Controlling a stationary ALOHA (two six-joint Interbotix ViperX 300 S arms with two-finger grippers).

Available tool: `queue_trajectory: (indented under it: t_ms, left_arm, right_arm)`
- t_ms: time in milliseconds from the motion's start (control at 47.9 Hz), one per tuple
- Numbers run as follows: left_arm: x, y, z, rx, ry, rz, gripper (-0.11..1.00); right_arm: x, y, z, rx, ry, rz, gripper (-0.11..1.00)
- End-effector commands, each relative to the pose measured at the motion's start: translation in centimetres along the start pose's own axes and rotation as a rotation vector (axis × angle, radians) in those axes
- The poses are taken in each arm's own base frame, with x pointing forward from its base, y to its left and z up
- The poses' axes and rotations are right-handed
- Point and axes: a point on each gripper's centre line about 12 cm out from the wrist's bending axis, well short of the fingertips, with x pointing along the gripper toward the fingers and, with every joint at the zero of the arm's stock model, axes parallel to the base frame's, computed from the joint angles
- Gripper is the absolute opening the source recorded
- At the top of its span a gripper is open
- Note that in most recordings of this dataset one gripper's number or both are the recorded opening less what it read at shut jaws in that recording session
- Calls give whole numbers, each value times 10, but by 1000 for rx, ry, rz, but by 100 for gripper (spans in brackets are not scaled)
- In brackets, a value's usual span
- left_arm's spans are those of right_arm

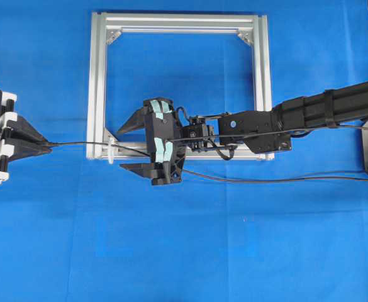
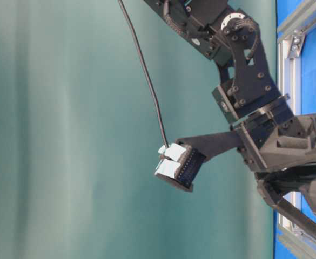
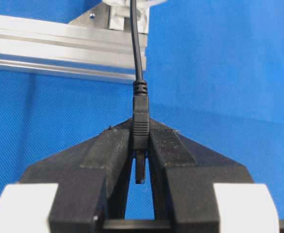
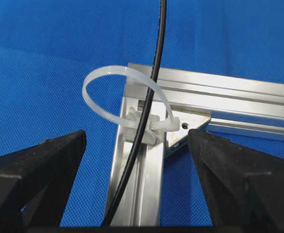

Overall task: Insert the wire through the string loop located on the left side.
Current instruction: 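Pull the cable leftward through the loop with the left gripper, then open both grippers, releasing the cable, and back the right gripper away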

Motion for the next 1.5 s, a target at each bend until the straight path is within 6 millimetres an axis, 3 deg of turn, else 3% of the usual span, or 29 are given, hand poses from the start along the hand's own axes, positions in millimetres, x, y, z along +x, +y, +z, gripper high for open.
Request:
queue_trajectory:
  t_ms: [0, 626, 689, 856, 919, 1044, 1190, 1483]
  left_arm:
    - [2, -1, 4, 6, -6, -3, 6]
    - [20, 1, -7, 4, 127, 23, 9]
    - [19, 1, -7, 3, 130, 25, 23]
    - [19, 1, -8, 4, 131, 24, 74]
    - [19, 1, -8, 4, 131, 24, 85]
    - [18, 1, -7, 3, 127, 24, 78]
    - [15, 0, -5, 8, 106, 18, 77]
    - [-6, -6, 23, 18, -76, -19, 77]
  right_arm:
    - [-3, 2, 15, 3, -38, 3, 90]
    - [-2, 2, 16, 3, -41, 4, 90]
    - [-2, 2, 16, 3, -41, 4, 90]
    - [-2, 2, 16, 3, -41, 4, 90]
    - [-3, 2, 15, 3, -40, 3, 90]
    - [-2, 2, 16, 2, -43, 4, 90]
    - [-5, 2, 21, 7, -46, 3, 90]
    - [-32, 4, 60, 2, -59, -5, 90]
